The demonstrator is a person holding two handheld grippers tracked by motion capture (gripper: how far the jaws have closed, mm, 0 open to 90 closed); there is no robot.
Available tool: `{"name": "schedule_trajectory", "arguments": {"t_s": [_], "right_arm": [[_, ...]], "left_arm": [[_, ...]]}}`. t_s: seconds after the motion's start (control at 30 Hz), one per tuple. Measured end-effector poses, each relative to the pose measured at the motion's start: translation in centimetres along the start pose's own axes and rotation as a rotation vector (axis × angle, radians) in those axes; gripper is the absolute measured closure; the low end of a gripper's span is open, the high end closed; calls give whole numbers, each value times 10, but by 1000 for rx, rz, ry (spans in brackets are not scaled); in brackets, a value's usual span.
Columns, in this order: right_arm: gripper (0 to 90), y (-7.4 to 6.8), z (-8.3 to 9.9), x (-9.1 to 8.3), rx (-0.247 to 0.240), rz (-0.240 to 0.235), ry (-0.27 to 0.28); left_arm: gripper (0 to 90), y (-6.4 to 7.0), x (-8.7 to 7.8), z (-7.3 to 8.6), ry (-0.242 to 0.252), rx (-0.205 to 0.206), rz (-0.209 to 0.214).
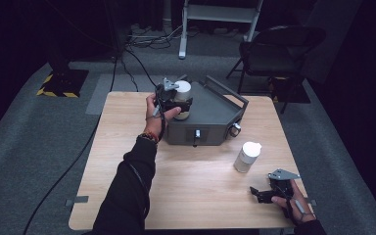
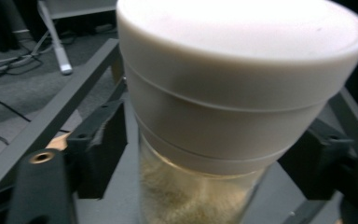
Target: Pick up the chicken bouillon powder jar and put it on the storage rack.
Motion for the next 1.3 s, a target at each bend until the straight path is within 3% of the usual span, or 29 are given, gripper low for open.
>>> {"name": "schedule_trajectory", "arguments": {"t_s": [0.17,0.37,0.73,1.0,1.3], "right_arm": [[0,0,0,0,0,0,0],[0,0,0,0,0,0,0],[0,0,0,0,0,0,0],[0,0,0,0,0,0,0],[0,0,0,0,0,0,0]], "left_arm": [[40,2,-1,2,9,-5,-20],[20,3,-8,0,23,15,-27],[17,11,-29,-4,48,103,-27],[14,16,-46,-1,63,199,-43],[5,21,-67,8,69,275,5]]}}
Point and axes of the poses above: each handheld gripper's, and its own axes: x roughly forward along the jaws, z roughly out of its underside, y roughly to its right, the point moved 6 cm from there along x, roughly forward along the jaws, and after that the axes turned 8 degrees about -x, right-handed, at the moved point
